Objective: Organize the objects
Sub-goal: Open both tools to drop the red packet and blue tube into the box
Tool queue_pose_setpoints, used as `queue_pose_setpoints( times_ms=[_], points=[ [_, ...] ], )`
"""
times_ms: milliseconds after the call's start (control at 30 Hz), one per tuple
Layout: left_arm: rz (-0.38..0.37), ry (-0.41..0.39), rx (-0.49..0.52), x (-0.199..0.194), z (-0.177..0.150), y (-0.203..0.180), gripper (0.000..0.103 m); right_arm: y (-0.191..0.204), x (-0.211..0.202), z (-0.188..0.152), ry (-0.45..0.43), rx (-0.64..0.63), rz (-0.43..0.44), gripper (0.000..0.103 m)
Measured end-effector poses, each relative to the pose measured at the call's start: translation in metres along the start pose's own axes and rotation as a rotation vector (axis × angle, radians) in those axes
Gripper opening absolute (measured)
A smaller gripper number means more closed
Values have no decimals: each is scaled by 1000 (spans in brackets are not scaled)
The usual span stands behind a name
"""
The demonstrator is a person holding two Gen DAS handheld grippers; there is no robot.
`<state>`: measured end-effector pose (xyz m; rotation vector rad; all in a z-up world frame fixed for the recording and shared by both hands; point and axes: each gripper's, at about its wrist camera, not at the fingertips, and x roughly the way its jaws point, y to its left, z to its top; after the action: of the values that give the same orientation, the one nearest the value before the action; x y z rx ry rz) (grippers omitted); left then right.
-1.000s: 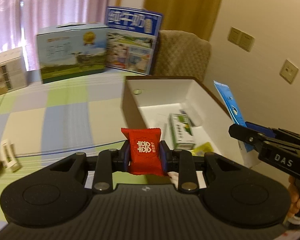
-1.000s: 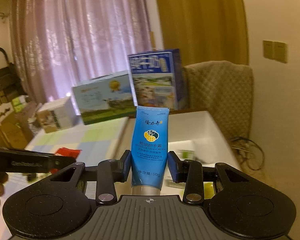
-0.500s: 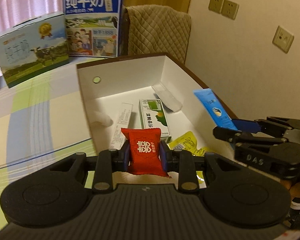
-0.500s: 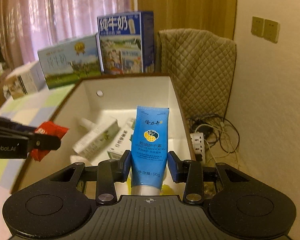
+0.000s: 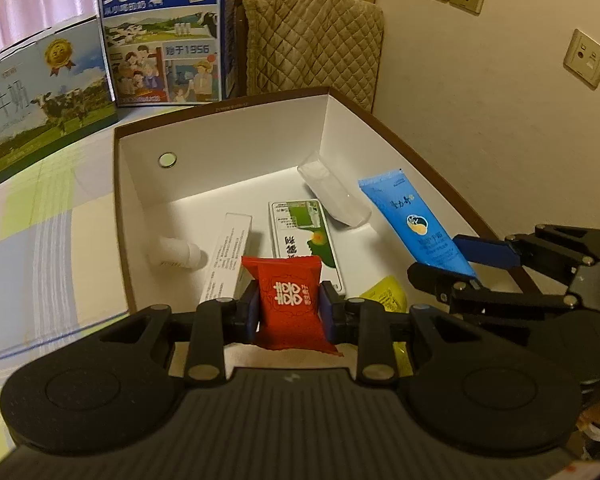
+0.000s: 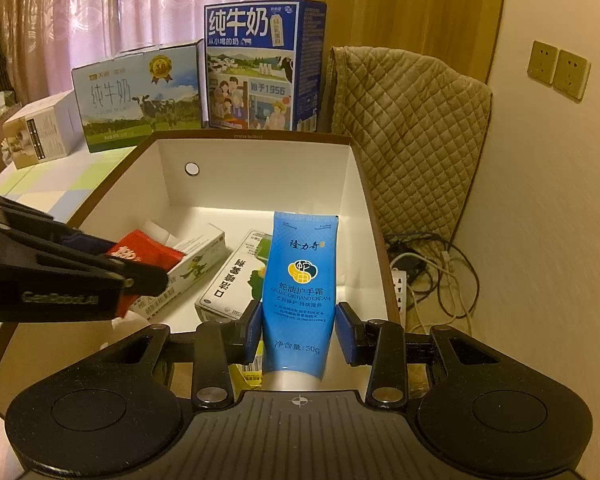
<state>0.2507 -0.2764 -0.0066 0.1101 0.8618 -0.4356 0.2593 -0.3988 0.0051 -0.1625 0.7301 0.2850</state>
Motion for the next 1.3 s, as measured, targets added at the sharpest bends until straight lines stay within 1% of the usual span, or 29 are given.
queue_pose_setpoints(
  times_ms=[167,467,567,700,800,867,967,1000,1067,1100,1233,1300],
  points=[
    [2,1,-2,7,0,5,30,0,2,0,10,-4,2,36],
    [22,9,-25,7,0,21,32,2,10,4,25,-11,6,36],
    [33,3,-25,5,1,24,39,3,13,6,22,-22,6,36],
    [36,1,-28,3,0,28,41,7,18,8,3,-44,4,36],
    [27,1,-28,2,0,30,43,10,20,9,-39,-65,-34,37],
    [19,-1,-26,0,0,31,44,10,21,10,-40,-69,-42,39],
    [12,-7,-20,-3,-2,32,50,8,17,9,-40,-48,-30,45],
    [12,-12,-17,-5,-2,32,54,7,15,8,-40,-39,-22,46],
    [10,-16,-13,-7,-3,32,56,5,9,5,-40,-20,-4,50],
    [5,-16,-13,-9,-4,32,59,5,6,4,-39,-12,7,52],
    [-17,-25,-11,-18,-7,32,65,5,-10,-3,-45,23,40,58],
    [-27,-29,-13,-23,-10,32,71,5,-17,-6,-48,36,55,61]
  ],
)
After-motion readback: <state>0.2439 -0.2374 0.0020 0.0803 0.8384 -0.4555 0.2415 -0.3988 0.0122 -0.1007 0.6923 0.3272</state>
